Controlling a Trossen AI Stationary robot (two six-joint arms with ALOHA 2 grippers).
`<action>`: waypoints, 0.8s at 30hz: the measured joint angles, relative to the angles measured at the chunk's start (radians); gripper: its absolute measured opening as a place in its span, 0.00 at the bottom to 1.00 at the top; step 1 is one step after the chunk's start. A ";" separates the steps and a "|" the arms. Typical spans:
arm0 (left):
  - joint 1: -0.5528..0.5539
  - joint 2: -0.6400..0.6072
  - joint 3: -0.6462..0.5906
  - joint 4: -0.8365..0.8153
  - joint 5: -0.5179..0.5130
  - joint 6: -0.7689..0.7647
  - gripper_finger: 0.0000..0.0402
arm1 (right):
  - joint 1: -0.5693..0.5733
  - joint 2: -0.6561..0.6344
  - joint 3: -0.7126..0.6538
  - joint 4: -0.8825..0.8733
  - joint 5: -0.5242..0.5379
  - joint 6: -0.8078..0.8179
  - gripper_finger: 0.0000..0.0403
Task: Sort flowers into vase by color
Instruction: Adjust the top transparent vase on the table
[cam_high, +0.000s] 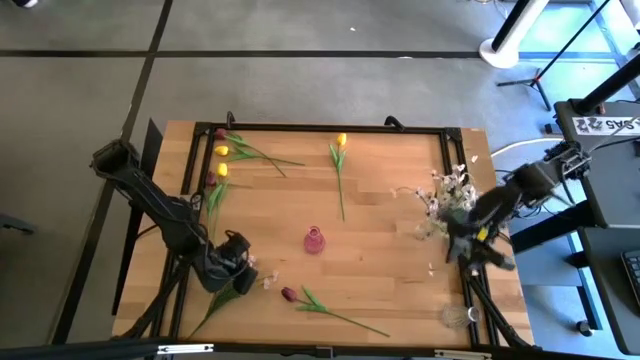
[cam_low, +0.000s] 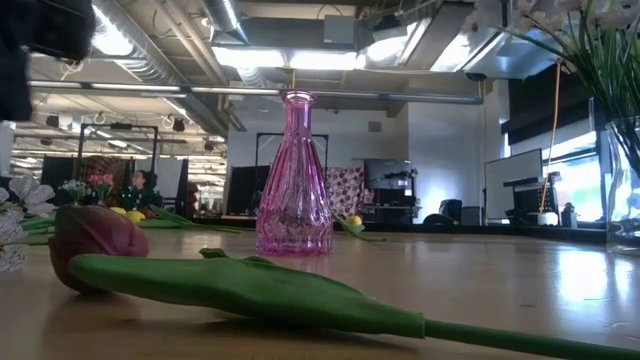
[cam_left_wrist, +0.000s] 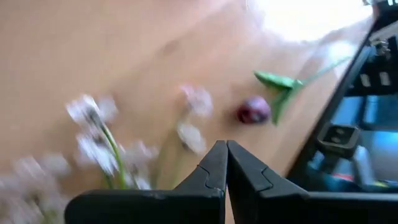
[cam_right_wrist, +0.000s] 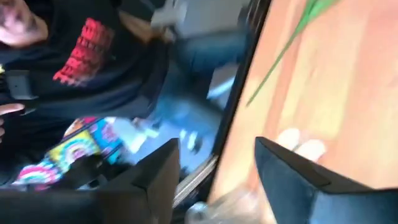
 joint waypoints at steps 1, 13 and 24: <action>0.012 0.000 0.000 -0.011 -0.010 0.026 0.00 | 0.042 0.015 0.000 0.006 0.001 0.061 0.51; 0.116 0.000 0.000 -0.055 -0.098 0.285 0.00 | 0.571 0.117 0.000 -0.104 0.378 0.852 0.51; 0.115 0.000 0.000 -0.062 -0.074 0.386 0.00 | 0.783 0.301 -0.015 -0.539 0.630 1.400 0.51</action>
